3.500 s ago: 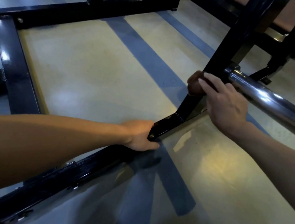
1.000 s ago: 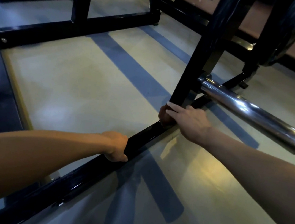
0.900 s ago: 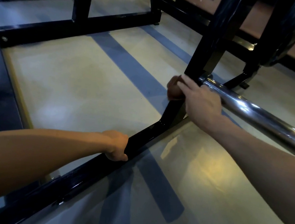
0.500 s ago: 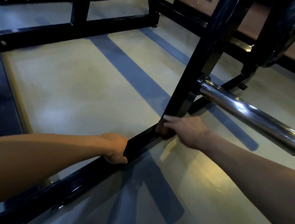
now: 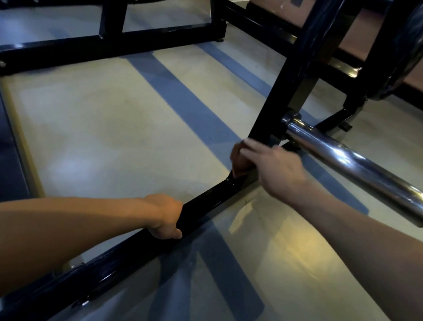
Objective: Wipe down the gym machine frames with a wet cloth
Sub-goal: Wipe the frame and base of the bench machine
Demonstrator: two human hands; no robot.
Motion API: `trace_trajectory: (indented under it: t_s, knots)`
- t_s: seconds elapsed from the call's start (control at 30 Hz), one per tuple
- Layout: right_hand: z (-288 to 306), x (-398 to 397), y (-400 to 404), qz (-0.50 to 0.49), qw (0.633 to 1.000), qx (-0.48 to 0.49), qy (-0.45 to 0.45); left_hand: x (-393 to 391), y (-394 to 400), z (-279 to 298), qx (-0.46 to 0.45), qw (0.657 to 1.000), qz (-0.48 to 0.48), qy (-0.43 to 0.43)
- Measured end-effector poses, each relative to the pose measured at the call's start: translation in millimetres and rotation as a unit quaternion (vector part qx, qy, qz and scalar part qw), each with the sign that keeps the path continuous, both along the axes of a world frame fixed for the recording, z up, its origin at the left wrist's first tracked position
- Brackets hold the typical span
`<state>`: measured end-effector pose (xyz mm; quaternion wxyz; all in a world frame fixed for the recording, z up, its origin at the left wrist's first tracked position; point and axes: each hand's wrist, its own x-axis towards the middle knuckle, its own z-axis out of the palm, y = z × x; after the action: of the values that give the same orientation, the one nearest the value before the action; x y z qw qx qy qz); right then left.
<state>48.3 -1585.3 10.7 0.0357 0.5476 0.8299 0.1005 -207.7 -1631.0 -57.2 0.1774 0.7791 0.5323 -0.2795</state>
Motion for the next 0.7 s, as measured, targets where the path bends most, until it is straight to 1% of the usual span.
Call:
trace_trajectory:
  t_s: [0.1, 0.17, 0.2, 0.23, 0.3, 0.33, 0.37, 0.43, 0.47, 0.53, 0.57, 0.6, 0.63, 0.7]
  knots:
    - [29, 1, 17, -0.062, 0.985, 0.122, 0.107, 0, -1, 1, -0.004, 1.0, 0.002, -0.006]
    - [32, 5, 21, -0.092, 0.976, 0.162, 0.117, 0, 0, 0, 0.0, 1.0, 0.003, -0.008]
    - [27, 5, 19, -0.087, 0.979, 0.157, 0.1, 0, 0, 0, 0.001, 1.0, 0.004, -0.007]
    - [19, 2, 13, -0.067, 0.987, 0.13, 0.073, 0, 0, 1, 0.003, 1.0, 0.006, -0.004]
    - [-5, -1, -1, -0.013, 0.999, 0.033, 0.007, -1, 0, 0, 0.0, 1.0, 0.007, -0.002]
    - [-12, 0, -4, 0.002, 1.0, -0.003, -0.015, -1, 0, 0, -0.001, 1.0, 0.007, -0.003]
    - [-11, 3, -4, 0.007, 1.0, -0.004, -0.012, 0, 0, 1, -0.001, 1.0, 0.006, -0.004]
    - [10, 6, 8, -0.013, 0.996, 0.076, 0.041, 0, 0, 3, 0.003, 1.0, 0.001, -0.007]
    - [24, 6, 16, -0.038, 0.988, 0.124, 0.08, 0, -1, 4, 0.002, 1.0, 0.001, -0.011]
    - [50, 8, 28, -0.089, 0.96, 0.211, 0.158, 0, -2, 6, -0.001, 1.0, -0.001, -0.019]
    - [54, 8, 31, -0.106, 0.949, 0.239, 0.175, 0, -3, 6, -0.002, 1.0, -0.001, -0.021]
    - [54, 7, 32, -0.115, 0.946, 0.244, 0.179, 0, -2, 6, -0.003, 1.0, 0.0, -0.022]
    - [49, 4, 29, -0.108, 0.954, 0.227, 0.167, 0, -2, 6, -0.003, 1.0, 0.003, -0.022]
    - [25, -3, 16, -0.06, 0.982, 0.152, 0.099, -1, -1, 3, -0.002, 1.0, 0.009, -0.019]
